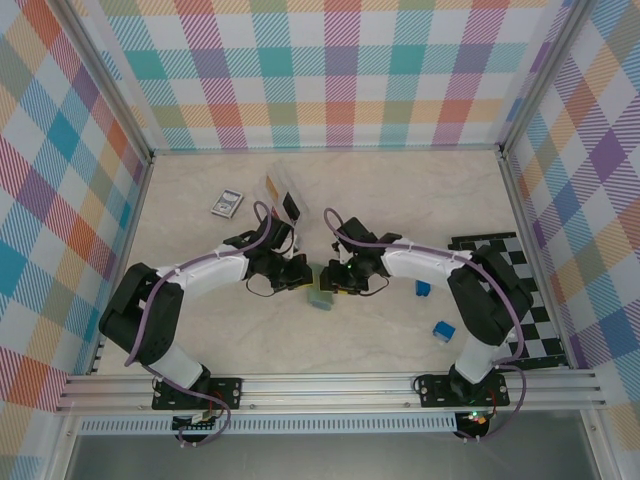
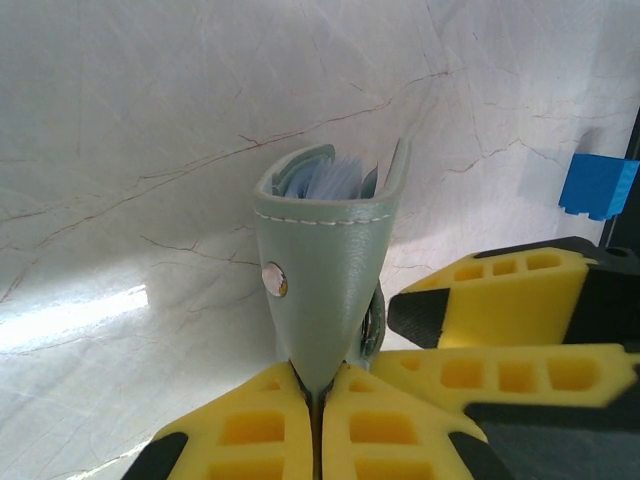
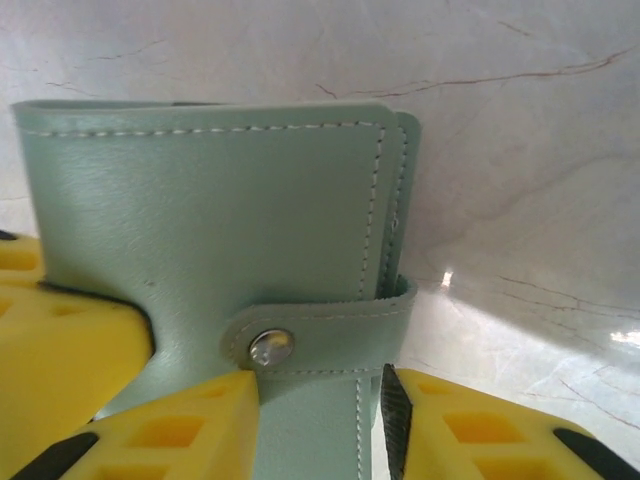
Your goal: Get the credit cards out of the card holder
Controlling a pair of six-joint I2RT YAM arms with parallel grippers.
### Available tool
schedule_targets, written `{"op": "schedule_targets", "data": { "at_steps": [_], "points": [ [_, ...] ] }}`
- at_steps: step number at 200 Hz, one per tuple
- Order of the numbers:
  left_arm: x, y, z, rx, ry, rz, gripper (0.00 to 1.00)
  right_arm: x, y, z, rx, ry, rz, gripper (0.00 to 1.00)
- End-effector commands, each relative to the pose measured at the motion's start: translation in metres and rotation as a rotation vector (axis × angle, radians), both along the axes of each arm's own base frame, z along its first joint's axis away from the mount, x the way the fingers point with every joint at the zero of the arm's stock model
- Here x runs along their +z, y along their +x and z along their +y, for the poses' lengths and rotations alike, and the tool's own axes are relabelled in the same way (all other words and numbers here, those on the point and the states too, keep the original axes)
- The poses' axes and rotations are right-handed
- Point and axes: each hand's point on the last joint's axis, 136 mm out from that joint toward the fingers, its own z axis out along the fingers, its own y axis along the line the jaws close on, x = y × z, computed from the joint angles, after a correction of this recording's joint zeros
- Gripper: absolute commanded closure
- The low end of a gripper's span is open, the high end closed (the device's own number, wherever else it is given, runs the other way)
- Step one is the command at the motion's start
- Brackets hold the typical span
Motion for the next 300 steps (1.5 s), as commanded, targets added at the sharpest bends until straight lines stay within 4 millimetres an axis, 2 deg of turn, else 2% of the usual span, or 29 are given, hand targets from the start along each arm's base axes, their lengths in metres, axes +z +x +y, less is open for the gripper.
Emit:
{"op": "schedule_targets", "data": {
  "at_steps": [1, 24, 43, 59, 94, 147, 181, 218, 255, 300],
  "points": [
    [0.014, -0.008, -0.008, -0.023, -0.060, 0.011, 1.00, 0.004, 0.003, 0.010, 0.012, 0.024, 0.006, 0.60],
    [0.013, -0.008, -0.010, -0.037, -0.063, 0.014, 1.00, 0.013, 0.004, 0.022, 0.041, 0.101, -0.006, 0.53],
    [0.011, -0.008, -0.010, -0.040, -0.063, 0.015, 1.00, 0.015, 0.008, 0.021, 0.023, 0.091, -0.023, 0.49],
    [0.010, -0.008, -0.011, -0.042, -0.075, 0.007, 1.00, 0.007, 0.012, 0.015, -0.022, 0.038, -0.011, 0.49],
    [0.004, -0.014, -0.004, -0.035, -0.056, 0.015, 1.00, -0.015, 0.013, -0.004, -0.103, -0.091, 0.021, 0.64],
    [0.010, -0.013, -0.002, -0.036, -0.046, -0.010, 1.00, -0.016, 0.002, -0.006, -0.079, -0.135, 0.028, 0.86],
    [0.009, -0.011, 0.004, -0.026, -0.009, -0.021, 1.00, -0.019, -0.005, -0.020, -0.110, -0.192, 0.030, 0.95],
    [0.002, -0.011, 0.016, 0.002, 0.033, -0.028, 1.00, -0.016, -0.008, -0.044, -0.189, -0.269, 0.015, 0.96],
    [-0.009, -0.015, 0.022, 0.027, 0.043, -0.005, 1.00, -0.013, -0.012, -0.049, -0.221, -0.260, 0.015, 0.95],
    [-0.020, -0.018, 0.030, 0.058, 0.066, 0.019, 1.00, -0.023, -0.012, -0.059, -0.239, -0.326, 0.023, 0.98]
  ]
}}
